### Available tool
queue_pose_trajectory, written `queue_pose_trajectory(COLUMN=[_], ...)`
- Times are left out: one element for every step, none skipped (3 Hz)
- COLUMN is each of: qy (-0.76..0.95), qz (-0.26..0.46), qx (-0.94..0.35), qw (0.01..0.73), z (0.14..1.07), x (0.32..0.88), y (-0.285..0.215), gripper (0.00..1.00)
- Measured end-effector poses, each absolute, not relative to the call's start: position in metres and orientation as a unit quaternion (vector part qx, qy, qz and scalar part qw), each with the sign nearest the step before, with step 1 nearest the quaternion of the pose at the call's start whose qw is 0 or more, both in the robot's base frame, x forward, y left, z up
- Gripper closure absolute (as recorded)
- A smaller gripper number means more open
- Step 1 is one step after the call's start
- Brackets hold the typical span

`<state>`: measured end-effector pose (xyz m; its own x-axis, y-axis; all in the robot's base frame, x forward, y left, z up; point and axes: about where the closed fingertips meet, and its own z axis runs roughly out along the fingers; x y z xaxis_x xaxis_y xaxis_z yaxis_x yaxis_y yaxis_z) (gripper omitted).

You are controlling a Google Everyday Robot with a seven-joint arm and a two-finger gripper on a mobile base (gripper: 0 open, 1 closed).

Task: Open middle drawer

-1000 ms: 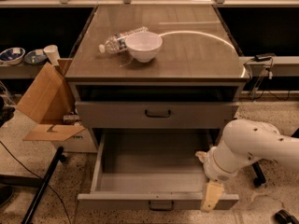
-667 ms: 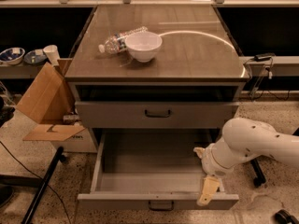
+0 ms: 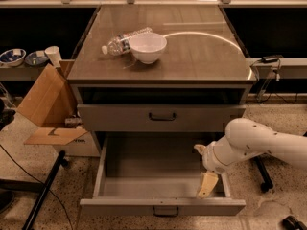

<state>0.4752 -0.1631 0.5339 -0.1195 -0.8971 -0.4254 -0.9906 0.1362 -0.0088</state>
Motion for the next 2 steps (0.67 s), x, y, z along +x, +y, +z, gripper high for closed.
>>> queue_pose_trajectory(qy=[0.726, 0.724], qz=[0.145, 0.150], qx=[-0.647, -0.644], qw=[0.184, 0.196], z=[0.510, 0.491], x=[0.496, 0.504], y=[-0.153, -0.149], gripper=[0.26, 0.49])
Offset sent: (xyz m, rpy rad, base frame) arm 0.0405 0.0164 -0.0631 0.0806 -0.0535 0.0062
